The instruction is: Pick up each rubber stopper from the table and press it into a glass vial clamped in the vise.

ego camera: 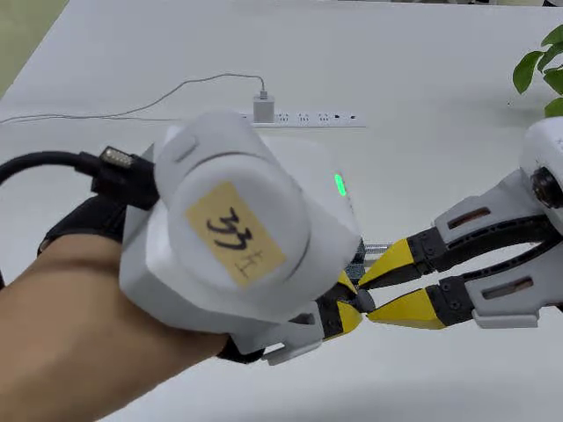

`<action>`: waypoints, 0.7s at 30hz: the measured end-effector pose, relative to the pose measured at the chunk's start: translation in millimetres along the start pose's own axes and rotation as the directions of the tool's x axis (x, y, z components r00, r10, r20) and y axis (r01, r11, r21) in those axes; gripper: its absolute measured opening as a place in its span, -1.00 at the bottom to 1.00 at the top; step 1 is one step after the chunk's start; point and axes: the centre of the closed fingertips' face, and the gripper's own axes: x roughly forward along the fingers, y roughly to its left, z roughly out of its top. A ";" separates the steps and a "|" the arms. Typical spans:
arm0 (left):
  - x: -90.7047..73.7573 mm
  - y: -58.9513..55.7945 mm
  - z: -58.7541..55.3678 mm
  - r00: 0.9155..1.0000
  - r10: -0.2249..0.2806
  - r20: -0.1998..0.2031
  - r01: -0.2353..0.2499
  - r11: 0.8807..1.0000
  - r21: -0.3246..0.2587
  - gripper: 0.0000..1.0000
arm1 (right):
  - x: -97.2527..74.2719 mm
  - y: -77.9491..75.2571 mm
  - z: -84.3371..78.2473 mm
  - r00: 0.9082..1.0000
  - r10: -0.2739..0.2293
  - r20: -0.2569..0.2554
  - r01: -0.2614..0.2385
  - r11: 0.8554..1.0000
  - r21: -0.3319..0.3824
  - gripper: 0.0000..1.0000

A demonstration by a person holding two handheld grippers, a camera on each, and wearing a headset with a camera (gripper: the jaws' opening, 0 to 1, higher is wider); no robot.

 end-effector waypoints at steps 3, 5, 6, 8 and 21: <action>0.4 -0.2 -0.7 1.000 -0.004 -0.002 0.004 1.000 -0.003 -0.95 | 0.9 0.9 -0.2 1.000 0.000 -0.004 0.000 1.000 0.001 -0.85; 0.4 -0.7 -0.9 1.000 -0.007 -0.002 0.007 1.000 0.002 -0.95 | 1.0 1.7 0.3 1.000 0.002 -0.002 -0.002 1.000 -0.003 -0.85; 0.3 -1.1 -0.9 1.000 -0.010 -0.001 0.010 1.000 -0.001 -0.95 | 1.0 2.2 0.4 1.000 0.004 -0.003 -0.004 1.000 -0.002 -0.85; 0.3 -2.3 -1.1 1.000 -0.018 -0.003 0.018 1.000 0.002 -0.94 | 1.4 3.9 0.5 1.000 0.011 -0.002 -0.011 1.000 -0.003 -0.86; -0.4 -4.8 -2.3 0.998 -0.057 -0.001 0.057 0.998 -0.005 -0.94 | 1.7 6.7 0.9 1.000 0.024 0.002 -0.024 1.000 -0.016 -0.88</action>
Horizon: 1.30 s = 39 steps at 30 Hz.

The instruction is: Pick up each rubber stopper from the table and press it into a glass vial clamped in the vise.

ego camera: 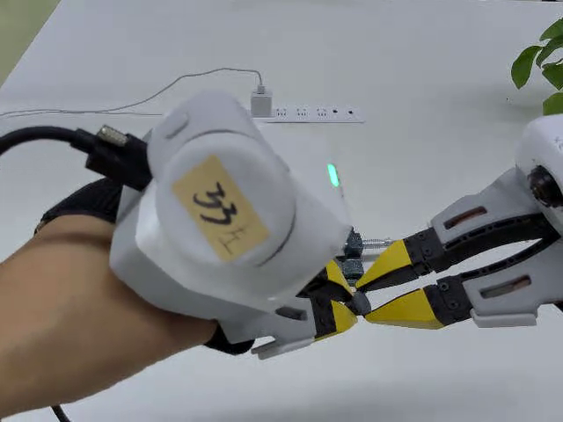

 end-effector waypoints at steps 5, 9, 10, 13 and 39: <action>0.4 -0.2 0.6 1.000 -0.001 0.014 0.002 1.000 -0.014 -0.94 | -0.9 -0.6 -0.3 1.000 -0.003 0.000 0.003 1.000 0.007 -0.88; 1.6 0.0 0.3 1.000 0.004 0.022 -0.004 1.000 -0.016 -0.93 | -0.3 -1.1 -1.1 1.000 -0.006 -0.005 0.006 1.000 0.014 -0.89; 1.7 -0.3 0.2 1.000 0.004 0.024 -0.003 1.000 -0.017 -0.93 | -0.2 -0.6 -1.0 1.000 -0.005 -0.005 0.005 1.000 0.017 -0.89; 2.1 -0.5 -0.4 0.999 0.009 0.032 -0.008 1.000 -0.018 -0.93 | 0.0 -0.9 -1.7 1.000 -0.007 -0.004 0.007 1.000 0.024 -0.89; -1.6 2.5 -1.9 0.987 0.059 0.147 -0.043 0.994 -0.104 -0.62 | 2.7 -7.4 -2.1 1.000 -0.015 -0.004 0.015 0.997 0.070 -0.90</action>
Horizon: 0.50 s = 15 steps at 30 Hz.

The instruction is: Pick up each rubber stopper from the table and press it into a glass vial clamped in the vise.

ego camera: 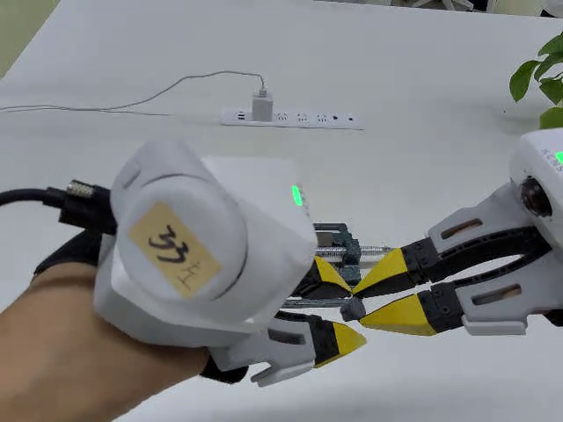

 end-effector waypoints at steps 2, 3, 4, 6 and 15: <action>-1.3 1.4 -1.2 1.000 0.007 0.006 -0.007 1.000 -0.011 -0.59 | -0.8 -1.8 0.6 1.000 -0.005 0.002 0.005 1.000 0.004 -0.90; -2.2 2.7 -2.3 1.000 0.015 0.011 -0.015 1.000 -0.016 -0.57 | -1.1 -3.0 0.9 1.000 -0.010 0.001 0.010 1.000 0.006 -0.90; -2.7 3.7 -2.9 1.000 0.020 0.018 -0.020 1.000 -0.020 -0.54 | -1.4 -4.1 1.0 1.000 -0.014 0.001 0.014 1.000 0.008 -0.90; -4.0 6.9 -5.2 0.999 0.034 0.037 -0.032 0.998 -0.046 -0.51 | -2.5 -6.7 1.0 1.000 -0.020 0.001 0.020 1.000 0.013 -0.90; -11.7 17.4 -23.1 0.993 0.098 0.065 -0.093 0.993 -0.074 -0.22 | -1.2 -15.3 6.2 0.999 -0.050 0.002 0.050 0.998 0.031 -0.90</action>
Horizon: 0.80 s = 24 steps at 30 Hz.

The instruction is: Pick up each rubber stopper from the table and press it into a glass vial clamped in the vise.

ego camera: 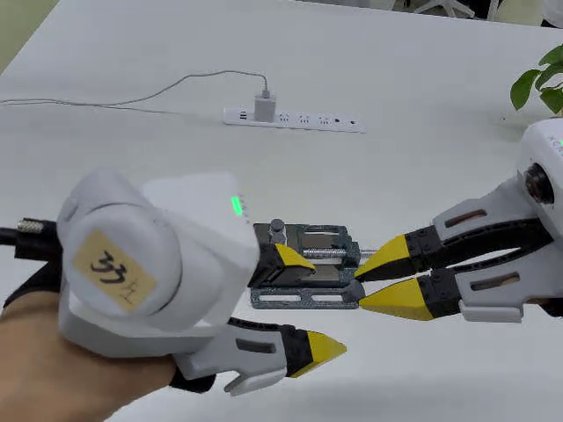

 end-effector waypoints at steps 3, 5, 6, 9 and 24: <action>-2.8 4.0 -5.5 1.000 0.016 0.005 -0.016 1.000 -0.005 -0.18 | 2.0 -3.9 1.5 1.000 -0.009 -0.004 0.009 1.000 0.005 -0.90; -4.5 6.7 -8.4 1.000 0.023 0.019 -0.023 1.000 -0.013 -0.09 | 3.1 -7.3 2.1 1.000 -0.017 -0.007 0.018 1.000 0.012 -0.90; -5.2 8.2 -9.5 0.999 0.028 0.027 -0.027 1.000 -0.016 -0.05 | 3.6 -8.8 2.4 1.000 -0.022 -0.009 0.022 1.000 0.014 -0.89; -7.3 13.4 -15.3 0.999 0.043 0.033 -0.042 0.999 -0.027 0.06 | 4.9 -12.8 3.5 0.999 -0.032 -0.012 0.033 0.999 0.023 -0.89; -17.4 32.7 -36.6 0.992 0.096 0.087 -0.091 0.994 -0.060 0.44 | 24.2 -44.7 -1.1 0.995 -0.068 -0.071 0.074 0.993 0.088 -0.89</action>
